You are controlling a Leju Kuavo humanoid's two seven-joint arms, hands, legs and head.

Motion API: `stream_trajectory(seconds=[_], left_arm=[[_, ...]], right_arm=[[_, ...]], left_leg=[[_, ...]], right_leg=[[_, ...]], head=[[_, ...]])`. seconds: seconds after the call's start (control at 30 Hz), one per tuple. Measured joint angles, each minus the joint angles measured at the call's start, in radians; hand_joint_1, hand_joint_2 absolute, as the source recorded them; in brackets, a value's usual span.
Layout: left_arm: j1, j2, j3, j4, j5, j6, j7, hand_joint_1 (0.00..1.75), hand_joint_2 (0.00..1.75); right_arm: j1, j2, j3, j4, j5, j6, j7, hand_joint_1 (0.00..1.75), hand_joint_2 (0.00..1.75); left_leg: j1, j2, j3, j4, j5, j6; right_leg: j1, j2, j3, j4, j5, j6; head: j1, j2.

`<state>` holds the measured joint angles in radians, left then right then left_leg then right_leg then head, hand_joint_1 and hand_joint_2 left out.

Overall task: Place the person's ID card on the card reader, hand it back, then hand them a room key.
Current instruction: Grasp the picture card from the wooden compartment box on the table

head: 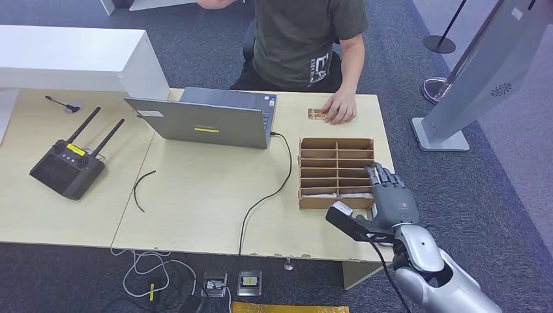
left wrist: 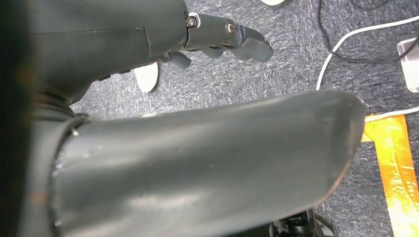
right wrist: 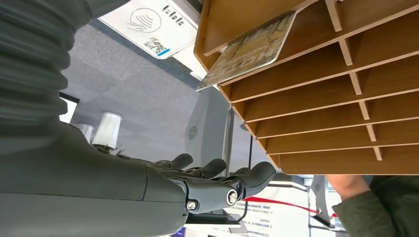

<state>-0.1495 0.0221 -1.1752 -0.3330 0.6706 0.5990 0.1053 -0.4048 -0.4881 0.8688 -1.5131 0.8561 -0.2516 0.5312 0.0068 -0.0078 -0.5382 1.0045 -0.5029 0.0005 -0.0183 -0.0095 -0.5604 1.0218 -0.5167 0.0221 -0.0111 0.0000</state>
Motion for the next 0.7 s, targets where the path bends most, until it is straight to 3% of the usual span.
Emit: stream_trajectory(seconds=[0.7], left_arm=[[0.012, 0.005, 0.006, -0.018, 0.037, 0.011, 0.003, 0.0, 0.0]], right_arm=[[-0.072, 0.04, 0.066, 0.103, -0.014, -0.009, -0.045, 0.0, 1.75]], left_leg=[[0.0, 0.0, 0.0, 0.0, 0.0, 0.0]], right_leg=[[0.0, 0.0, 0.0, 0.0, 0.0, 0.0]], head=[[0.0, 0.0]])
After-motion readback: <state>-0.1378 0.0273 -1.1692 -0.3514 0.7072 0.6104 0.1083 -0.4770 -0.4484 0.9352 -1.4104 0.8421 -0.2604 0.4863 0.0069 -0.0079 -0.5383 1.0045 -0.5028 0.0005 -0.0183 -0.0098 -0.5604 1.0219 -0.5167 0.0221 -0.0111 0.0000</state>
